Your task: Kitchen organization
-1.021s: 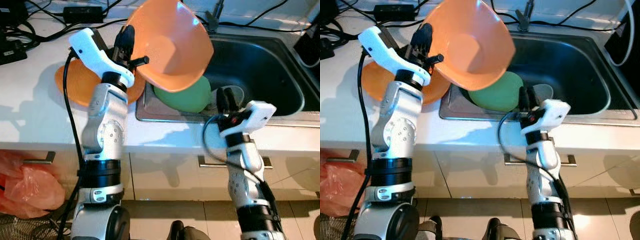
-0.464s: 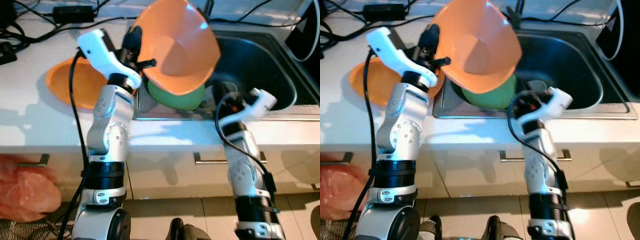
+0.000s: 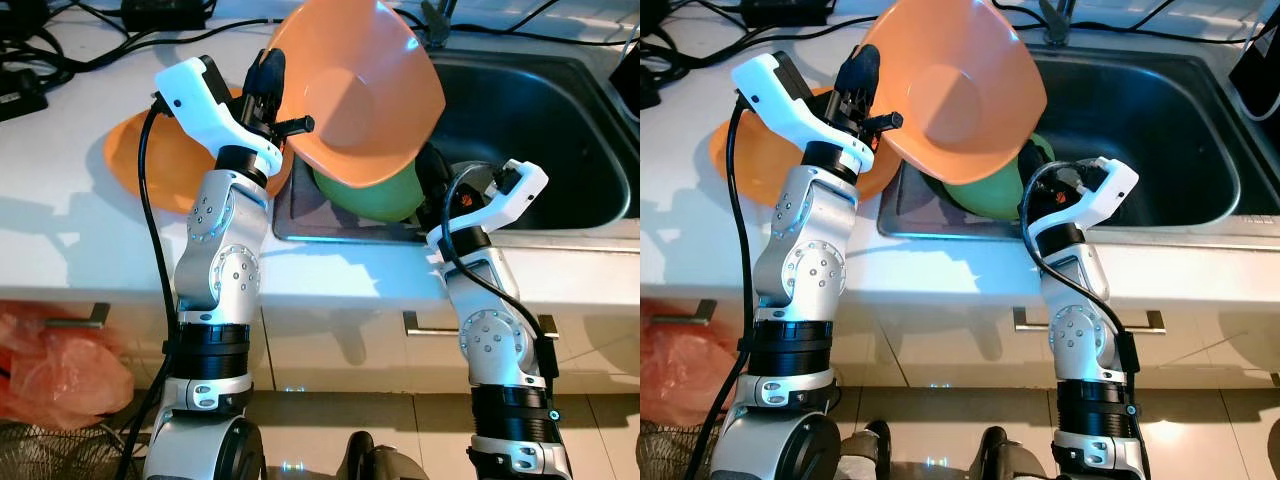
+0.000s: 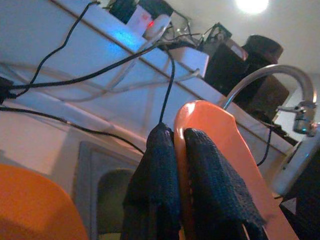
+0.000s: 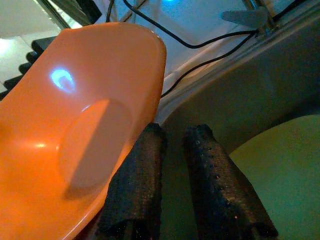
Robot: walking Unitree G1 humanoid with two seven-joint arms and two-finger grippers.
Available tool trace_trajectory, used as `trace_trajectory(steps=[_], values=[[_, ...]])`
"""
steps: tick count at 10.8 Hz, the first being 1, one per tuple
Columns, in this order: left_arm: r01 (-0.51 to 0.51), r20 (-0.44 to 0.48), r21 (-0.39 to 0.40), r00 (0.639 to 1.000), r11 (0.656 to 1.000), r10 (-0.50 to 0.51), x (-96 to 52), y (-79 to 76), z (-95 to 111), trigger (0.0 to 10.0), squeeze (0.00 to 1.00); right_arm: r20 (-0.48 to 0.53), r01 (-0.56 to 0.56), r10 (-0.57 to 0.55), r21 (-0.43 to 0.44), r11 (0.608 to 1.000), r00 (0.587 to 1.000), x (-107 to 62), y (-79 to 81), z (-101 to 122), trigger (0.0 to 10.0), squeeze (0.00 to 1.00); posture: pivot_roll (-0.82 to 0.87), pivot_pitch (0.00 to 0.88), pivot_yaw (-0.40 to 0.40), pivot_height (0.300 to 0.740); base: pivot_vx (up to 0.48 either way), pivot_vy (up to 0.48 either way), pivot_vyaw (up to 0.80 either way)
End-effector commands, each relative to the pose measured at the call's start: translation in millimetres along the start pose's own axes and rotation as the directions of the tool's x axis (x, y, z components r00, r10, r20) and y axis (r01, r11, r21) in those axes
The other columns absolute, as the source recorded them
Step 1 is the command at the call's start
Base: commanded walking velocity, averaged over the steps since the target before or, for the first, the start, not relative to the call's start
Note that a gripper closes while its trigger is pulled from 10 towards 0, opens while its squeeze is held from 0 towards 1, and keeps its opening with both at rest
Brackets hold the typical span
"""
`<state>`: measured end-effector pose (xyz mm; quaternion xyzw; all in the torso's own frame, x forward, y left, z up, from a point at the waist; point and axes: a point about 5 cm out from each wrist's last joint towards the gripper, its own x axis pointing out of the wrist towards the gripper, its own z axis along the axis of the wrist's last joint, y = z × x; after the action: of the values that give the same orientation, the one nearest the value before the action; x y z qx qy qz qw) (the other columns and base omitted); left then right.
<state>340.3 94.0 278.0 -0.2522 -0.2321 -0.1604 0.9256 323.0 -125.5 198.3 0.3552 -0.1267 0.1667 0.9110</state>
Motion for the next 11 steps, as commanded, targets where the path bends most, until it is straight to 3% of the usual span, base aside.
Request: trace_trajectory(steps=[1,11], values=[[0.032,0.0,-0.012,0.999,0.999,-0.032,-1.3,-10.7,-3,10.0,0.0,0.031,-0.061,0.061,0.012,0.998,0.998,4.8,14.0,10,10.0,0.0,0.14,0.178,-0.04,0.74,0.0,0.0,0.0],[0.012,0.008,-0.015,1.0,1.0,-0.012,-1.2,-8.3,-5,10.0,0.0,0.131,-0.069,0.067,0.014,0.997,0.989,12.8,19.4,52,10.0,0.0,0.13,0.162,-0.047,0.74,0.0,0.0,0.0]])
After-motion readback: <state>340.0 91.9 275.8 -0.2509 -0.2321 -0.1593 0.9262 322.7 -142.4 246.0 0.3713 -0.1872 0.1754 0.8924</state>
